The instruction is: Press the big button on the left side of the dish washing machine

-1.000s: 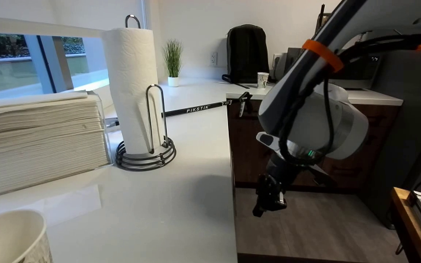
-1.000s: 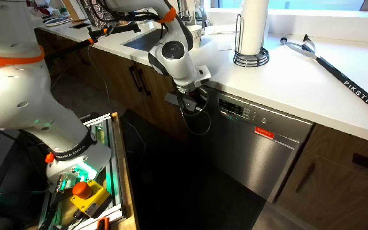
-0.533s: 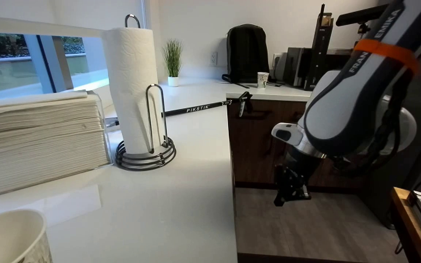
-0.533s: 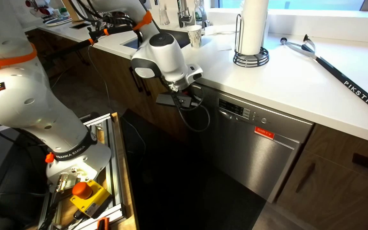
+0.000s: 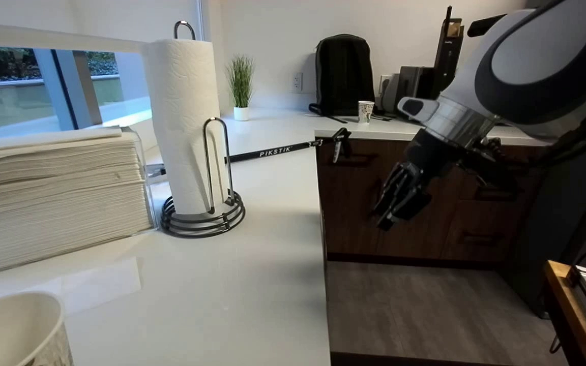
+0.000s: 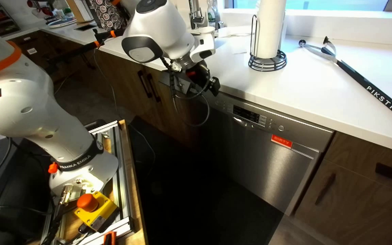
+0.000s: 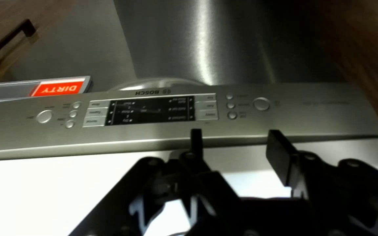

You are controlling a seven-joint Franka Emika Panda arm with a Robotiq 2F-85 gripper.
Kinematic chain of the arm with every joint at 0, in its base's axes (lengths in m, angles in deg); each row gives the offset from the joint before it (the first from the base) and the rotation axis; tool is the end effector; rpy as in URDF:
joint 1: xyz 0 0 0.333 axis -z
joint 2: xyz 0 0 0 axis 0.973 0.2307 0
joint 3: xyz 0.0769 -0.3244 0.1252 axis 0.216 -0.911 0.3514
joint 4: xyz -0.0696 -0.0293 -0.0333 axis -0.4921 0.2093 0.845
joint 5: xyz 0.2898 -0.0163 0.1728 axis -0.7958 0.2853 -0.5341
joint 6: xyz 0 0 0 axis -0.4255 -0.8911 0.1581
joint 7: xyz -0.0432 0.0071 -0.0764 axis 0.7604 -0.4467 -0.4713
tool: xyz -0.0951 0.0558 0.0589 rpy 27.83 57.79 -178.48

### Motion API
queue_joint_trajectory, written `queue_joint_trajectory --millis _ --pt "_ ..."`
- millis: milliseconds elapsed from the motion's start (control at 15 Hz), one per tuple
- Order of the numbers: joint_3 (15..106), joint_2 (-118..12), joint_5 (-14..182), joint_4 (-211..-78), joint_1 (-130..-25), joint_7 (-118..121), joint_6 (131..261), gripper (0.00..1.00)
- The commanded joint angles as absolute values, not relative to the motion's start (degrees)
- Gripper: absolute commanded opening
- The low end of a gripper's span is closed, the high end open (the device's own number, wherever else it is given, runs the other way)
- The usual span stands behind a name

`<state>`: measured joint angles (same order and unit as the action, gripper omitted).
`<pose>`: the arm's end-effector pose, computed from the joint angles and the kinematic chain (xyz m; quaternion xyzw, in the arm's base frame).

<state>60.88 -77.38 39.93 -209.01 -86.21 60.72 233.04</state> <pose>0.3876 -0.0055 0.3663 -0.9599 -0.1772 -0.2144 0.0356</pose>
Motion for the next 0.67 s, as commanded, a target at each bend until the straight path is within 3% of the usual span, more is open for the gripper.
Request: queue_joint_trajectory --millis 0,133,333,400,600 --pt "64.3 -84.7 49.1 -209.1 -76.5 45.1 227.3 0.87" --pt "65.8 -91.9 52.8 -210.7 -72.2 36.9 221.5 0.99" --pt "56.2 -100.9 51.2 -208.6 -79.9 36.2 209.3 1.00" --pt "57.5 -93.7 54.3 -208.0 -79.1 36.3 215.9 1.00" --pt "54.3 -100.7 53.8 -208.0 -81.3 35.7 210.6 1.00"
